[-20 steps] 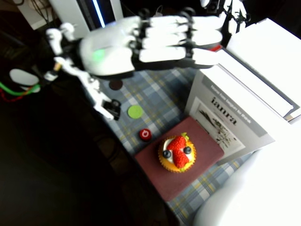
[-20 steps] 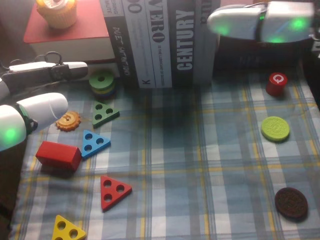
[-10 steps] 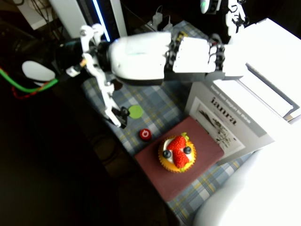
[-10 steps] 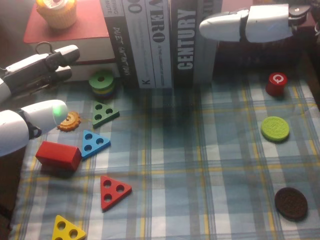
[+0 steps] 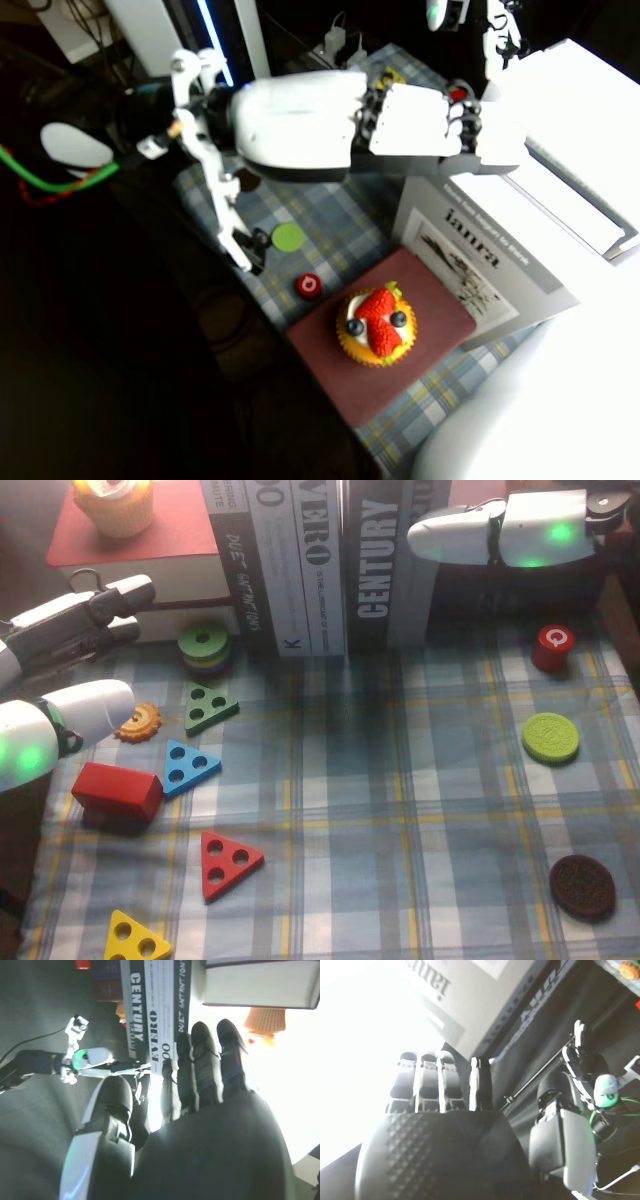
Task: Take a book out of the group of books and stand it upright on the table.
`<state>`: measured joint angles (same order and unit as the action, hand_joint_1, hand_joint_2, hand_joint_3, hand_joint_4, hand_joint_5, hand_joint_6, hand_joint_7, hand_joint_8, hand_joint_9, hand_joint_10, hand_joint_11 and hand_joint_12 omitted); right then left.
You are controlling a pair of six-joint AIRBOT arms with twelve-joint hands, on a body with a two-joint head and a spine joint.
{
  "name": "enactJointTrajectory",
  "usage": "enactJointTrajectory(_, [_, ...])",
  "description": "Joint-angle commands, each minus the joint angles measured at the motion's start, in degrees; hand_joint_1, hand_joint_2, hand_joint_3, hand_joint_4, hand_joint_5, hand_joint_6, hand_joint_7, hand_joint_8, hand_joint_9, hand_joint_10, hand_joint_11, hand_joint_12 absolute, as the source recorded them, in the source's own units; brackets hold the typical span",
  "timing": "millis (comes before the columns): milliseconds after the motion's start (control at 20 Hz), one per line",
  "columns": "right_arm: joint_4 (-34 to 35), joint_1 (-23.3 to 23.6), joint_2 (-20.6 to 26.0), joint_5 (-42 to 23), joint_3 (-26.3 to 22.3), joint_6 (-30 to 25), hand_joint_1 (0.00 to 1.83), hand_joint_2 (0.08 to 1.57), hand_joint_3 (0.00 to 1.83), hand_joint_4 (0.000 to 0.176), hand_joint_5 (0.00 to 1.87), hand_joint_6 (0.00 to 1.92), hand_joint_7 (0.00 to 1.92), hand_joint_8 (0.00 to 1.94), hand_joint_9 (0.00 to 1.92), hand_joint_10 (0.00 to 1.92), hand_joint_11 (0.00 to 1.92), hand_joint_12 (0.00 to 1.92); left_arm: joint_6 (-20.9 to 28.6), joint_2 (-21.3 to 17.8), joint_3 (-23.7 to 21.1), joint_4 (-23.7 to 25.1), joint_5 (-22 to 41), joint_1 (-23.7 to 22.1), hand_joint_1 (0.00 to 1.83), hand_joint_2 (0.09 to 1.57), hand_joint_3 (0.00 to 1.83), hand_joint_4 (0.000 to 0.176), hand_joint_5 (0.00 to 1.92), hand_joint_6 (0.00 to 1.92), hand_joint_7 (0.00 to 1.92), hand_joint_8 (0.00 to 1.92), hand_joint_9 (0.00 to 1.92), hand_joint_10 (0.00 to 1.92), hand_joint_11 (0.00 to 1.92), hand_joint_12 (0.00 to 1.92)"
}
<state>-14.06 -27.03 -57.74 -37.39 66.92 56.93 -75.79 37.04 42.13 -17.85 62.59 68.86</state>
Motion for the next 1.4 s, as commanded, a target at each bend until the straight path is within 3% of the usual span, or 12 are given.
enactJointTrajectory(0, [-0.1, 0.7, 0.0, -5.0, -0.6, 0.4, 0.00, 1.09, 0.00, 0.176, 0.41, 0.01, 0.00, 0.00, 0.00, 0.00, 0.00, 0.00, 0.4, 0.2, 0.2, 0.1, 7.2, -0.3, 0.38, 1.40, 0.00, 0.176, 0.25, 0.00, 0.36, 0.00, 0.29, 0.00, 0.00, 0.30])
enactJointTrajectory(950, [-7.1, -4.3, 7.7, -13.7, -10.9, -0.4, 0.00, 1.09, 0.00, 0.176, 0.47, 0.01, 0.00, 0.00, 0.00, 0.00, 0.00, 0.00, 0.4, 0.3, -0.3, -1.4, 8.6, 1.5, 0.42, 1.39, 0.00, 0.176, 0.27, 0.00, 0.35, 0.00, 0.30, 0.00, 0.02, 0.33])
enactJointTrajectory(1100, [-9.9, -4.6, 8.1, -13.9, -11.6, -2.8, 0.00, 1.11, 0.01, 0.176, 0.46, 0.00, 0.00, 0.00, 0.00, 0.00, 0.00, 0.00, 0.4, 0.3, -0.3, -1.4, 8.6, 1.5, 0.40, 1.40, 0.00, 0.176, 0.26, 0.00, 0.36, 0.00, 0.30, 0.00, 0.00, 0.35])
enactJointTrajectory(1300, [-16.5, -4.7, 9.3, -16.2, -12.3, -10.0, 0.00, 1.13, 0.01, 0.176, 0.48, 0.01, 0.00, 0.00, 0.00, 0.00, 0.00, 0.00, 0.4, 0.5, -0.5, -1.6, 8.7, 1.7, 0.39, 1.41, 0.00, 0.176, 0.27, 0.01, 0.35, 0.00, 0.29, 0.00, 0.00, 0.33])
enactJointTrajectory(1350, [-18.0, -4.7, 9.6, -17.3, -12.7, -11.4, 0.08, 1.14, 0.01, 0.176, 0.48, 0.01, 0.00, 0.00, 0.00, 0.00, 0.00, 0.00, 0.4, 0.5, -0.6, -1.7, 8.7, 1.8, 0.37, 1.41, 0.00, 0.176, 0.28, 0.01, 0.35, 0.00, 0.29, 0.00, 0.00, 0.33])
